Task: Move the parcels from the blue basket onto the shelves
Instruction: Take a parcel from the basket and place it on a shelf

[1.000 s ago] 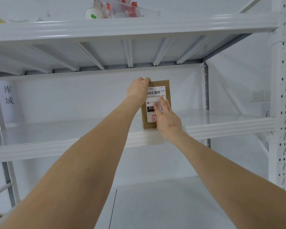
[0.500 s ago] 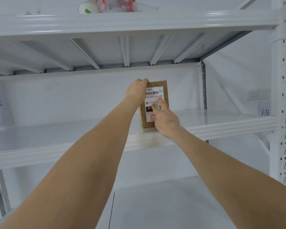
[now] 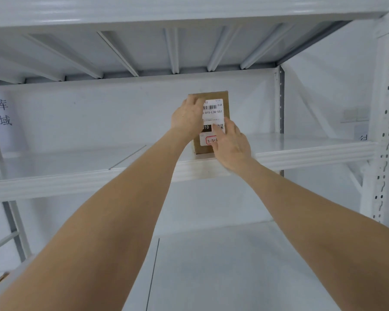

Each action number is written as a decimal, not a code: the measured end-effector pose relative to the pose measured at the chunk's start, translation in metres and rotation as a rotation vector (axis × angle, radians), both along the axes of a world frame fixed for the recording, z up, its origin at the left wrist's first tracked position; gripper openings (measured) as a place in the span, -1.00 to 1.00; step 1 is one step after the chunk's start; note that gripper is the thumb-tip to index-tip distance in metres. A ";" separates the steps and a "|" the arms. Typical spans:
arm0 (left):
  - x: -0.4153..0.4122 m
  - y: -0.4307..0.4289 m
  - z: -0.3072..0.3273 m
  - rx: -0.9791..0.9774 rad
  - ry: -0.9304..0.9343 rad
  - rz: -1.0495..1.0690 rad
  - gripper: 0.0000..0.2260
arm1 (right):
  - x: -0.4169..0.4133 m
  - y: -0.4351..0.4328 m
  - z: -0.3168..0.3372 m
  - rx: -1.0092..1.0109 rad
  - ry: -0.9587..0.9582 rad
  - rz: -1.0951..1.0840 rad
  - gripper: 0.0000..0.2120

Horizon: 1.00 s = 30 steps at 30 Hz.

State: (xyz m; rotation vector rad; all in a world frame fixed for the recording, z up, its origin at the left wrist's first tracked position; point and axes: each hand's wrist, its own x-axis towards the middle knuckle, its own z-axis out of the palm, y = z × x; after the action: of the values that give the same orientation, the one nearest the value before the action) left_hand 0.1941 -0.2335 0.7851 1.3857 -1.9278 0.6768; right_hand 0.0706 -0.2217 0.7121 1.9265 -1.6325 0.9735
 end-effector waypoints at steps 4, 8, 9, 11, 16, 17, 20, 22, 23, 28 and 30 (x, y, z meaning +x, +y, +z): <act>-0.013 0.033 -0.037 0.022 0.055 0.015 -0.58 | -0.009 0.021 -0.016 -0.017 -0.040 0.046 -0.48; -0.034 0.067 -0.083 -0.007 0.110 0.015 -0.63 | -0.028 0.055 -0.045 -0.045 -0.074 0.128 -0.48; -0.040 0.076 -0.098 -0.004 0.121 0.015 -0.63 | -0.034 0.063 -0.056 -0.027 -0.076 0.143 -0.47; -0.052 0.095 -0.129 0.032 0.131 0.048 -0.62 | -0.046 0.079 -0.082 0.031 -0.080 0.173 -0.47; -0.084 0.134 -0.222 0.297 0.122 0.147 -0.59 | -0.074 0.114 -0.173 0.217 -0.075 0.236 -0.50; -0.089 0.141 -0.242 0.354 0.128 0.157 -0.59 | -0.079 0.121 -0.193 0.261 -0.071 0.241 -0.50; -0.105 0.159 -0.307 0.529 0.121 0.187 -0.59 | -0.094 0.138 -0.256 0.419 -0.050 0.232 -0.49; -0.114 0.168 -0.353 0.651 0.102 0.199 -0.58 | -0.106 0.148 -0.299 0.523 -0.033 0.214 -0.49; -0.118 0.171 -0.376 0.708 0.098 0.201 -0.58 | -0.112 0.152 -0.320 0.570 -0.031 0.206 -0.49; -0.130 0.184 -0.495 1.011 0.063 0.185 -0.57 | -0.134 0.169 -0.429 0.830 0.012 0.151 -0.49; -0.132 0.186 -0.542 1.102 0.070 0.189 -0.57 | -0.140 0.175 -0.470 0.918 0.025 0.123 -0.49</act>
State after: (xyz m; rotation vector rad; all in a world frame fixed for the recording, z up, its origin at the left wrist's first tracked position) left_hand 0.0619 -0.0474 0.2430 2.1816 -2.1969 -0.4830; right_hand -0.0699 -0.0468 0.2418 2.5936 -2.1887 0.1985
